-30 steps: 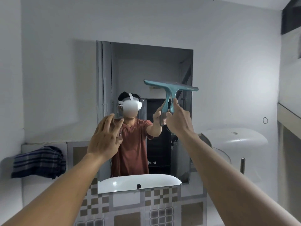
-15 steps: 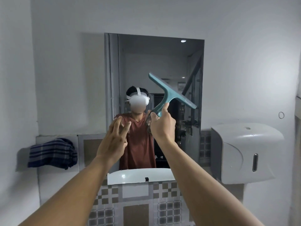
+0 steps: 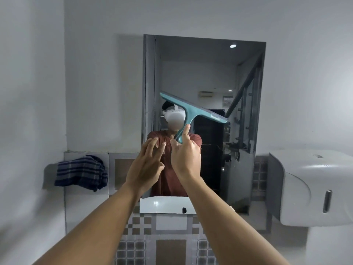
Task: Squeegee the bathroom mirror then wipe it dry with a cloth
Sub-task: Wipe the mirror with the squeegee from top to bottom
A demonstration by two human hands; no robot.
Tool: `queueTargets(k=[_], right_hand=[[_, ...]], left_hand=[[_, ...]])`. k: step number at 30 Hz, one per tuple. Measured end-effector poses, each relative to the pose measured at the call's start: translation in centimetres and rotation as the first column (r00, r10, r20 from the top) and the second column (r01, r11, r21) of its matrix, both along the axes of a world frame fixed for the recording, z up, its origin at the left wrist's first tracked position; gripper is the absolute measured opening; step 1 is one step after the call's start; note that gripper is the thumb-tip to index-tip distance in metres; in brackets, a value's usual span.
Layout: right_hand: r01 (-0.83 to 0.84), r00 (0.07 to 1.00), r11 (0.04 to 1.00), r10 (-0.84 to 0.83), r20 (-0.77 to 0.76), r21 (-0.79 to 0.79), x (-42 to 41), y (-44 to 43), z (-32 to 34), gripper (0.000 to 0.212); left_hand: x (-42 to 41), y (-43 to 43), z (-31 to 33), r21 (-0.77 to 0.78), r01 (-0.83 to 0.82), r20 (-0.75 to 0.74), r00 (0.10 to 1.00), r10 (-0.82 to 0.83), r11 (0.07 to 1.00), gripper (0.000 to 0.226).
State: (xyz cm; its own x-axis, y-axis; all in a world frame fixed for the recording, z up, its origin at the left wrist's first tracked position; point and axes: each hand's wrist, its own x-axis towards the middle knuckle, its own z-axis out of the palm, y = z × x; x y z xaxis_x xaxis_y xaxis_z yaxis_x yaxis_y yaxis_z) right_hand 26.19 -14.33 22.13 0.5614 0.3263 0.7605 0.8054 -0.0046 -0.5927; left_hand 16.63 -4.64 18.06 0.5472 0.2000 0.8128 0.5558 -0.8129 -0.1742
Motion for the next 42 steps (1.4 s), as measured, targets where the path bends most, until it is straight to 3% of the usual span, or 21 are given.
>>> queueTargets(k=[13, 19, 42], right_hand=[[0.191, 0.942, 0.974, -0.148, 0.303, -0.119, 1.0, -3.1, 0.5, 0.053], [0.333, 0.885, 0.911, -0.214, 0.413, -0.243, 3.3, -6.3, 1.8, 0.052], [0.525, 0.731, 0.818, -0.292, 0.617, -0.236, 10.8, -12.5, 4.0, 0.057]], left_hand=[[-0.2, 0.5, -0.2, 0.010, 0.030, 0.018, 0.999, -0.030, 0.999, 0.080], [0.0, 0.5, -0.2, 0.011, 0.040, 0.031, 0.999, -0.041, 0.999, 0.082], [-0.1, 0.6, -0.2, -0.016, 0.055, 0.017, 0.998, -0.055, 0.998, 0.080]])
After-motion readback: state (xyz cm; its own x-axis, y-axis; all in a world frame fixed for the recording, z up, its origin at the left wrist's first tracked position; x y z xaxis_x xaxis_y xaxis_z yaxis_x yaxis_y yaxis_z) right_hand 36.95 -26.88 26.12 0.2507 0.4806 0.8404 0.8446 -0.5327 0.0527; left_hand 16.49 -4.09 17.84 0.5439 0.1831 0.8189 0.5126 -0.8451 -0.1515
